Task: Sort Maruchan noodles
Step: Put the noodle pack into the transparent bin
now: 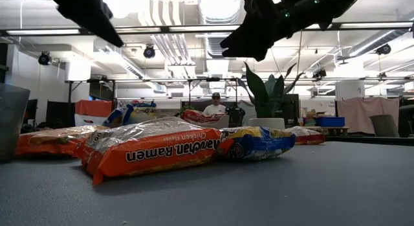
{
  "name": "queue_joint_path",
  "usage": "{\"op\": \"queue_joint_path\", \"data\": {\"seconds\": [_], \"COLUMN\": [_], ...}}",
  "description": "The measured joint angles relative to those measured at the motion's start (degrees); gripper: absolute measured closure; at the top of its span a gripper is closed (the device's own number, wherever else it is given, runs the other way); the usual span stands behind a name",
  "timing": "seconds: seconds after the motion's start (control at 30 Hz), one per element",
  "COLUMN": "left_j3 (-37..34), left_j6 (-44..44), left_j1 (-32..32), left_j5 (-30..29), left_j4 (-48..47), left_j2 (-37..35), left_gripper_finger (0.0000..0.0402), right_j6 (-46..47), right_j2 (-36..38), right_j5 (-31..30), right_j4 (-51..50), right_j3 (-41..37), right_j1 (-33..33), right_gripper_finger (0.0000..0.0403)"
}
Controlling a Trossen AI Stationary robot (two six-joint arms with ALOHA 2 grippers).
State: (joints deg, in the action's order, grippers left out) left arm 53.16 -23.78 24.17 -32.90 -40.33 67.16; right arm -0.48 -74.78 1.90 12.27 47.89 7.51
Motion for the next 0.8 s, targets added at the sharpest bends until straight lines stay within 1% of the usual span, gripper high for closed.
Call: {"op": "queue_joint_path", "data": {"seconds": [0.13, 0.3, 0.43, 0.53, 0.57, 0.6, 0.67, 0.8], "left_j3": [-5.60, -10.30, -12.37, -12.85, -12.85, -12.83, -12.54, -12.02], "left_j6": [7.00, 8.55, 8.73, 9.77, 10.17, 12.07, 17.22, 28.33], "left_j1": [-5.55, -11.48, -13.87, -14.33, -14.35, -14.37, -14.36, -14.60], "left_j5": [3.98, 3.66, -1.19, -8.56, -9.96, -9.82, -5.57, 8.99], "left_j4": [8.09, 10.13, 11.70, 13.06, 13.51, 14.26, 16.03, 21.07], "left_j2": [-4.13, -6.86, -6.82, -5.85, -5.64, -5.45, -5.34, -5.42], "left_gripper_finger": [0.0401, 0.0402, 0.0402, 0.0402, 0.0402, 0.0402, 0.0402, 0.0402], "right_j6": [2.69, 7.45, 11.67, 15.21, 16.72, 17.97, 20.42, 23.72], "right_j2": [0.00, 0.00, -0.69, -2.33, -2.97, -3.57, -4.68, -6.20], "right_j5": [-0.05, -0.37, -0.38, -0.39, -0.43, -0.42, -0.38, -0.17], "right_j4": [-0.02, 0.00, 0.36, 0.61, 0.80, 0.97, 1.62, 1.14], "right_j3": [-0.49, -0.49, -0.49, -0.49, -0.49, -0.49, -0.49, 0.75], "right_j1": [0.04, 0.02, -0.08, -0.40, -0.72, -1.17, -2.22, -3.64], "right_gripper_finger": [0.0179, 0.0179, 0.0179, 0.0179, 0.0180, 0.0181, 0.0183, 0.0191]}}
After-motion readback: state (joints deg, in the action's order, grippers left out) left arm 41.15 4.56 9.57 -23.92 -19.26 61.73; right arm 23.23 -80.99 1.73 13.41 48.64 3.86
